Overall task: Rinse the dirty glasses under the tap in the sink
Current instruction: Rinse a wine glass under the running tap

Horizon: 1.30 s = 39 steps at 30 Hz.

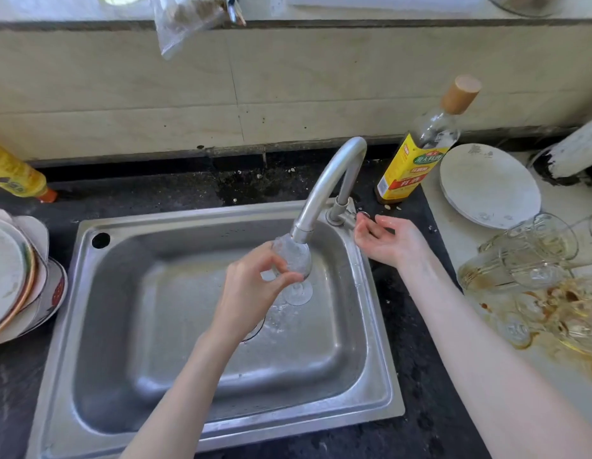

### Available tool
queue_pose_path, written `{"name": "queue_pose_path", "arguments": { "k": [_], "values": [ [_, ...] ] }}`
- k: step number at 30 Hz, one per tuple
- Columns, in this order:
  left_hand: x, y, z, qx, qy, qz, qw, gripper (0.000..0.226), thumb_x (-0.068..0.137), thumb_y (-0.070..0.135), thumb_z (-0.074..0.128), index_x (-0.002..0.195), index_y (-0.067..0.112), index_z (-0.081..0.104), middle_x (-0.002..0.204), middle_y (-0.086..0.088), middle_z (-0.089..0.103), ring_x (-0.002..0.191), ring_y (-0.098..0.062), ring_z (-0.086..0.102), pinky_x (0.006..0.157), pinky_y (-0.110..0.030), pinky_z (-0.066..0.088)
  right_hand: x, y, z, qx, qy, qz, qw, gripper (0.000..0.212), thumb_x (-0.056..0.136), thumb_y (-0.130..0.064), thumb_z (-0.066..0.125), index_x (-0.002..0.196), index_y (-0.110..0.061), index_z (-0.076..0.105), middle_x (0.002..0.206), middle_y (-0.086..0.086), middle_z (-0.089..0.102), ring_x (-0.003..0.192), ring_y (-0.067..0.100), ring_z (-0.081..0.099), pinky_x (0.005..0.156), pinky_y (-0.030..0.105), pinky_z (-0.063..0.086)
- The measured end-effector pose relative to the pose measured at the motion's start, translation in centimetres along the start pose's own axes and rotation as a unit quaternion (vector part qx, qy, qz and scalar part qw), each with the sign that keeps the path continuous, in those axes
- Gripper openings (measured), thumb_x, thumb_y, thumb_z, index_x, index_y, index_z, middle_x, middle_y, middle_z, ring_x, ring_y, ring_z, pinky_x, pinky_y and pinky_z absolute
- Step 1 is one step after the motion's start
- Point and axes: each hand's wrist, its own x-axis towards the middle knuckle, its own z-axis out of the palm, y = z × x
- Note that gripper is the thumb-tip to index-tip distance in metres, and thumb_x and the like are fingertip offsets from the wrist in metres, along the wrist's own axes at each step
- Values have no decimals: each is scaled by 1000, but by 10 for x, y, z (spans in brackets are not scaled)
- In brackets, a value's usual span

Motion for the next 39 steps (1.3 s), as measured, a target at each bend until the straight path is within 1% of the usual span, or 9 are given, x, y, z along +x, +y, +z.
{"name": "queue_pose_path", "arguments": {
  "k": [5, 8, 13, 17, 23, 27, 29, 34, 39],
  "values": [
    [5, 13, 1, -31, 21, -56, 998, 29, 68, 15, 80, 58, 24, 55, 77, 11, 66, 73, -2, 59, 67, -6, 41, -4, 9, -5, -24, -27, -4, 999, 27, 95, -14, 44, 110, 6, 56, 98, 16, 59, 80, 22, 59, 65, 29, 47],
    [7, 7, 4, -112, 74, -172, 976, 19, 74, 21, 77, 65, 16, 61, 68, 4, 63, 72, -7, 59, 68, -14, 44, -22, 28, -14, -161, -50, -2, 986, 27, 96, -19, 44, 109, -1, 60, 93, 11, 62, 82, 21, 60, 64, 27, 49],
    [1, -24, 18, -409, 98, -386, 821, 16, 88, 20, 62, 84, 5, 57, 81, -12, 57, 80, -22, 61, 90, -30, 52, -38, 85, -45, -439, -60, 52, 895, 27, 97, -28, 48, 96, -6, 63, 80, 5, 68, 63, 15, 64, 55, 21, 47],
    [-6, -35, 27, -521, 101, -443, 723, 33, 91, 23, 57, 112, -2, 51, 98, -20, 57, 90, -26, 62, 89, -33, 47, -21, 125, -53, -457, 12, -32, 889, 21, 94, -33, 54, 102, -14, 58, 87, 3, 61, 68, 14, 56, 56, 23, 44],
    [-19, -24, 21, -591, 64, -497, 632, 23, 90, 25, 59, 82, 5, 51, 101, -30, 56, 94, -34, 60, 88, -39, 45, -16, 138, -40, -397, 24, -199, 896, 31, 93, -29, 56, 119, -13, 62, 105, -2, 64, 90, 9, 56, 73, 22, 44],
    [-32, -25, 18, -619, 41, -503, 601, 27, 90, 27, 57, 73, 8, 48, 108, -29, 57, 97, -33, 60, 90, -40, 44, -19, 143, -38, -394, -18, -227, 891, 7, 91, -21, 60, 90, -19, 67, 83, -11, 68, 74, -6, 62, 68, 12, 45],
    [-36, -27, 15, -622, 31, -503, 599, 27, 90, 28, 57, 74, 9, 48, 110, -26, 58, 95, -32, 61, 86, -40, 49, -18, 145, -39, -407, -31, -256, 876, 14, 91, -16, 58, 82, -22, 66, 76, -14, 67, 66, -12, 60, 68, 11, 46],
    [-43, -32, 12, -585, -31, -488, 647, 27, 90, 31, 56, 75, 10, 52, 113, -17, 62, 104, -31, 60, 85, -35, 54, -17, 148, -42, -431, -12, -270, 861, 19, 93, -17, 53, 79, -21, 65, 86, -4, 68, 86, 11, 62, 80, 30, 49],
    [-51, -38, 13, -524, -91, -482, 696, 29, 91, 38, 52, 81, 11, 54, 114, -11, 64, 108, -28, 59, 88, -37, 48, -25, 146, -50, -442, -6, -278, 853, 19, 95, -16, 50, 82, -17, 64, 91, 2, 67, 85, 14, 61, 75, 28, 51]
  ]
}}
